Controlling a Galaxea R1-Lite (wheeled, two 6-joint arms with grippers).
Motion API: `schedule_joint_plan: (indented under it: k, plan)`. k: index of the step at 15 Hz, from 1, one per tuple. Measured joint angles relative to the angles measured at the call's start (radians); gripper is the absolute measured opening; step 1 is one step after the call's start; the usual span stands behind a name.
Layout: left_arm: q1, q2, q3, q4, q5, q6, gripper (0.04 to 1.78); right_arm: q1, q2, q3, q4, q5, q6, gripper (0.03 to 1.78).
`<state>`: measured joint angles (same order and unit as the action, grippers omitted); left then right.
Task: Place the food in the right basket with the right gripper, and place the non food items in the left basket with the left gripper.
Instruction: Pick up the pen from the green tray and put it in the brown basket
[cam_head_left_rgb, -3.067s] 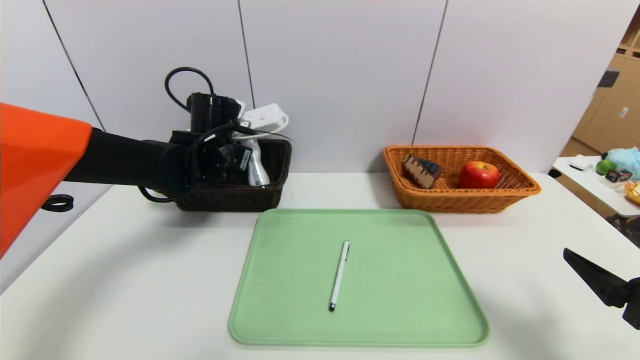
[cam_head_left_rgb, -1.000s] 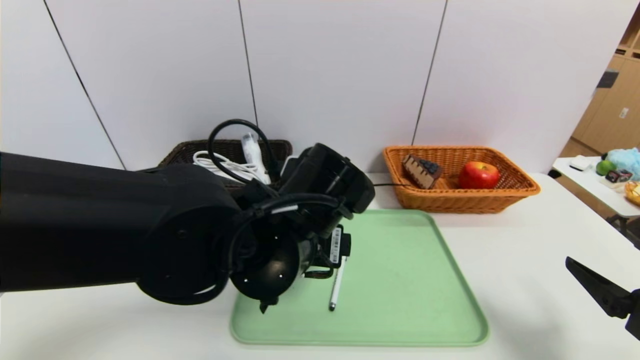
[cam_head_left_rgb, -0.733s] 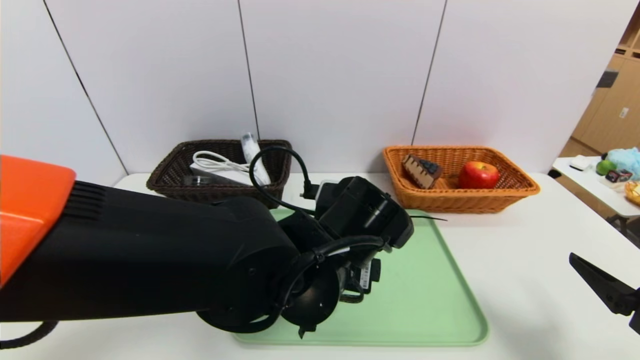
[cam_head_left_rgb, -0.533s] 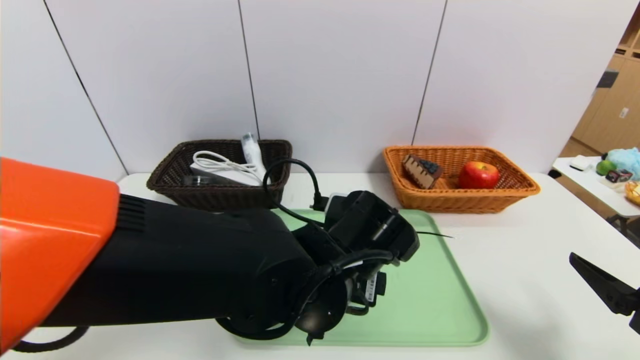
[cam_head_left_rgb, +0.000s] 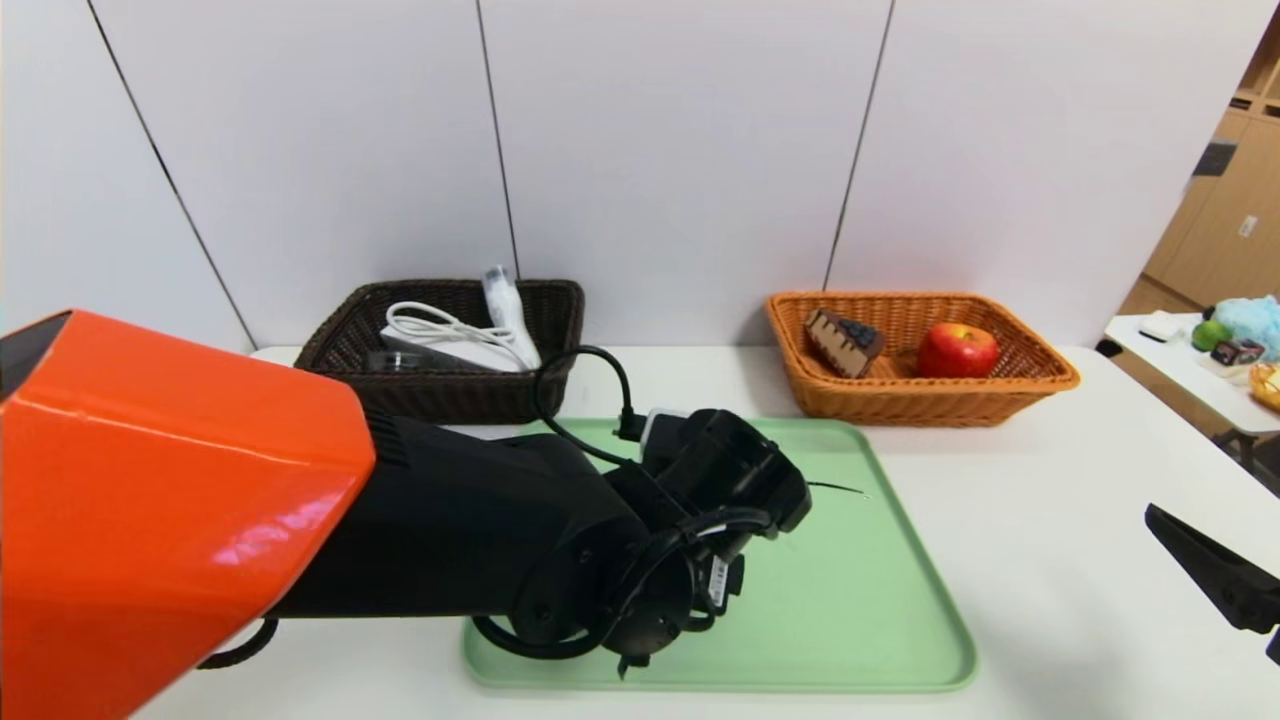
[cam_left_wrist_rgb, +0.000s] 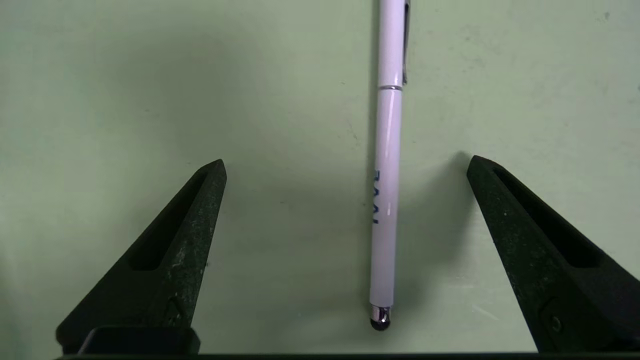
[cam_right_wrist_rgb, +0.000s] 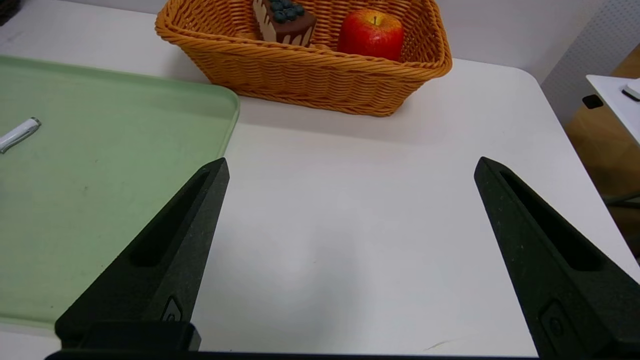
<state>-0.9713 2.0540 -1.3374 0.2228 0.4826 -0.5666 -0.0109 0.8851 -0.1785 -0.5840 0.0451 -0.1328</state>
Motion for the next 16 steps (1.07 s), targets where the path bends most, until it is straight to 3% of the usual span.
schedule_joint_plan:
  k: [2, 6, 9, 11, 16]
  plan:
    - [0.004, -0.002, 0.004, -0.003, 0.001, 0.002, 1.64, 0.0, -0.004, 0.003, 0.001, 0.0, -0.001, 1.69]
    - [0.004, -0.007, 0.007, 0.001, 0.0, 0.004, 1.05, 0.0, -0.018, 0.005, 0.003, 0.0, -0.002, 1.69]
    - [0.005, -0.011, 0.009, 0.004, 0.0, 0.003, 0.77, 0.0, -0.026, 0.006, 0.004, 0.002, -0.004, 1.69]
    - [0.005, -0.015, 0.013, 0.005, -0.001, 0.0, 0.06, 0.0, -0.028, 0.008, 0.004, 0.001, -0.004, 1.69]
    - [0.005, -0.029, 0.03, 0.001, -0.001, -0.006, 0.06, 0.0, -0.035, 0.011, 0.005, 0.002, -0.004, 1.69]
